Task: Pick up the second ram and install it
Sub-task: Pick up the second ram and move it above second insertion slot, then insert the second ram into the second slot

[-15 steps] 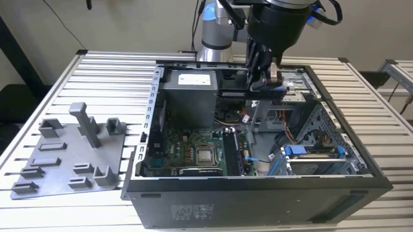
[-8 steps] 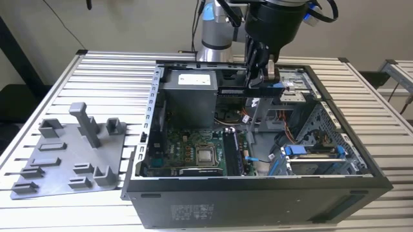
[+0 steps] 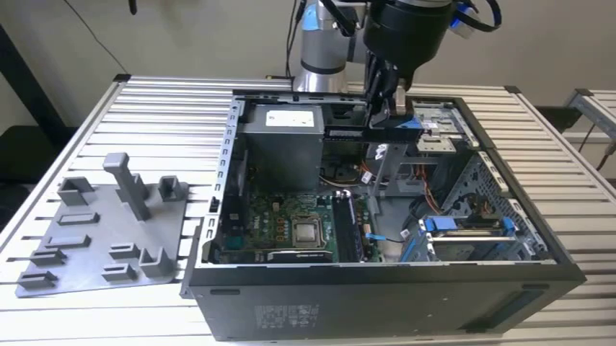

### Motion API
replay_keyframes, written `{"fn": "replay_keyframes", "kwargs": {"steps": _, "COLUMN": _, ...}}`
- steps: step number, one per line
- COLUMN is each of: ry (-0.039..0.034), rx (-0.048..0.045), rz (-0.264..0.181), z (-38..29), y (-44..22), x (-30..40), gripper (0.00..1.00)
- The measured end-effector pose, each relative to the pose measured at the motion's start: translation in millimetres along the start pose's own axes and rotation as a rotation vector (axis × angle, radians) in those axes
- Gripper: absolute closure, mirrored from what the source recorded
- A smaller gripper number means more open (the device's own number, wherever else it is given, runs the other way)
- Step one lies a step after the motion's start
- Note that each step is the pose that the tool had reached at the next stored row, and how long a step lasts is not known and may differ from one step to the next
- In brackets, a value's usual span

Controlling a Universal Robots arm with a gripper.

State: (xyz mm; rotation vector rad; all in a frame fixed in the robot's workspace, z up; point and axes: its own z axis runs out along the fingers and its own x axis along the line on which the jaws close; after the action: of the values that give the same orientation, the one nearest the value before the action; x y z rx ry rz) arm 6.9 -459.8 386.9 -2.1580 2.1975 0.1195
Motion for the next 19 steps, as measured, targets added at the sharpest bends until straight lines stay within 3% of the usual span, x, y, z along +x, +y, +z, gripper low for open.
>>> {"fn": "replay_keyframes", "kwargs": {"steps": 7, "ry": -0.0003, "rx": 0.0019, "rz": 0.02, "z": 0.7, "y": 1.0, "x": -5.9, "gripper": 0.86}}
{"fn": "replay_keyframes", "kwargs": {"steps": 19, "ry": -0.0003, "rx": 0.0022, "rz": 0.023, "z": 0.7, "y": 1.1, "x": -6.2, "gripper": 0.86}}
